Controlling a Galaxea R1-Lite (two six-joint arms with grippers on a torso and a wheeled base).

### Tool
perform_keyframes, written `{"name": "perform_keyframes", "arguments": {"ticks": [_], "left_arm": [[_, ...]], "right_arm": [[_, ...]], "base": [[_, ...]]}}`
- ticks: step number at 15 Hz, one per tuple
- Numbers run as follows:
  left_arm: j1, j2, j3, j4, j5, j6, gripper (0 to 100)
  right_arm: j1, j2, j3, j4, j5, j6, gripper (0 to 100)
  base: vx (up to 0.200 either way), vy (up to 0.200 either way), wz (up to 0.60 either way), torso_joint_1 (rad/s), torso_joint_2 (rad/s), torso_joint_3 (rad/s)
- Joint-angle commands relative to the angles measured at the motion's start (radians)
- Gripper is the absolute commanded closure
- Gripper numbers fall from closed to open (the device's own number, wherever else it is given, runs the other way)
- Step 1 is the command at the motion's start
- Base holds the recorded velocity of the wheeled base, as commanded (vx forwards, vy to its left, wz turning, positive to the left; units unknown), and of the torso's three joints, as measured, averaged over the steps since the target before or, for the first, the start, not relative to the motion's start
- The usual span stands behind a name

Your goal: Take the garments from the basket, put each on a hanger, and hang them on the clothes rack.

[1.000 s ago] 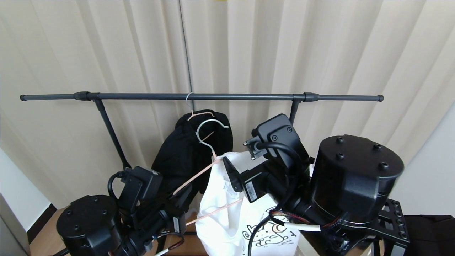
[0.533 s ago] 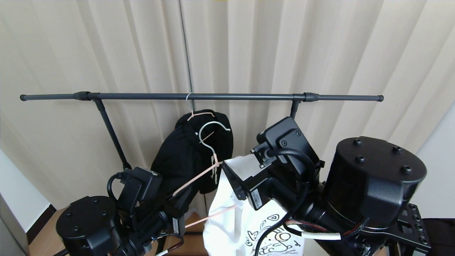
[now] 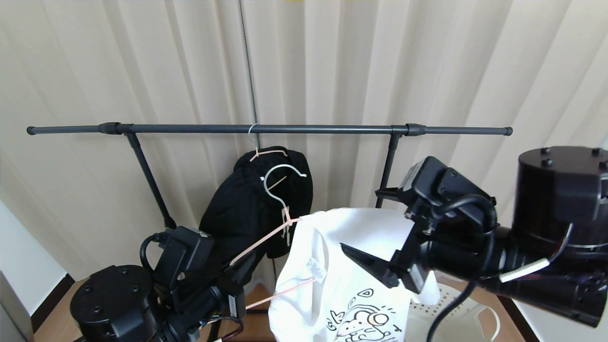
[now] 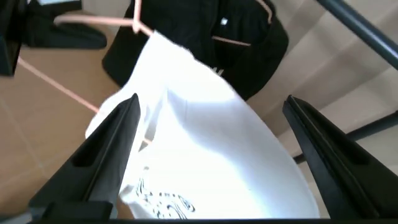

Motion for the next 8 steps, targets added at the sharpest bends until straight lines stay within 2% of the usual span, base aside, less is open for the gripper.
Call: {"name": "perform_keyframes", "arguments": {"ticks": [1, 2, 3, 4, 5, 7, 8], "left_arm": [[-0.001, -0.007, 0.014, -0.001, -0.002, 0.001, 100], [-0.003, -0.019, 0.019, -0.001, -0.003, 0.004, 100], [-0.006, -0.019, 0.022, -0.001, -0.008, 0.005, 100], [-0.006, -0.028, 0.037, -0.001, -0.029, 0.025, 100], [-0.004, -0.03, 0.049, -0.001, -0.055, 0.041, 100], [-0.007, -0.043, 0.069, -0.001, -0.066, 0.061, 100], [-0.007, -0.043, 0.071, -0.001, -0.068, 0.064, 100]], "right_arm": [[-0.137, -0.113, -0.106, 0.17, 0.149, -0.086, 0], [-0.223, -0.11, -0.218, 0.377, 0.306, -0.172, 0], [-0.247, -0.102, -0.265, 0.463, 0.347, -0.212, 0], [-0.275, -0.067, -0.371, 0.644, 0.421, -0.29, 0], [-0.296, -0.035, -0.451, 0.765, 0.478, -0.341, 0], [-0.315, 0.044, -0.583, 0.948, 0.536, -0.417, 0], [-0.315, 0.09, -0.64, 1.028, 0.542, -0.427, 0]], "base": [[0.0, 0.0, 0.0, 0.0, 0.0, 0.0], [0.0, 0.0, 0.0, 0.0, 0.0, 0.0], [0.0, 0.0, 0.0, 0.0, 0.0, 0.0], [0.0, 0.0, 0.0, 0.0, 0.0, 0.0], [0.0, 0.0, 0.0, 0.0, 0.0, 0.0], [0.0, 0.0, 0.0, 0.0, 0.0, 0.0], [0.0, 0.0, 0.0, 0.0, 0.0, 0.0]]}}
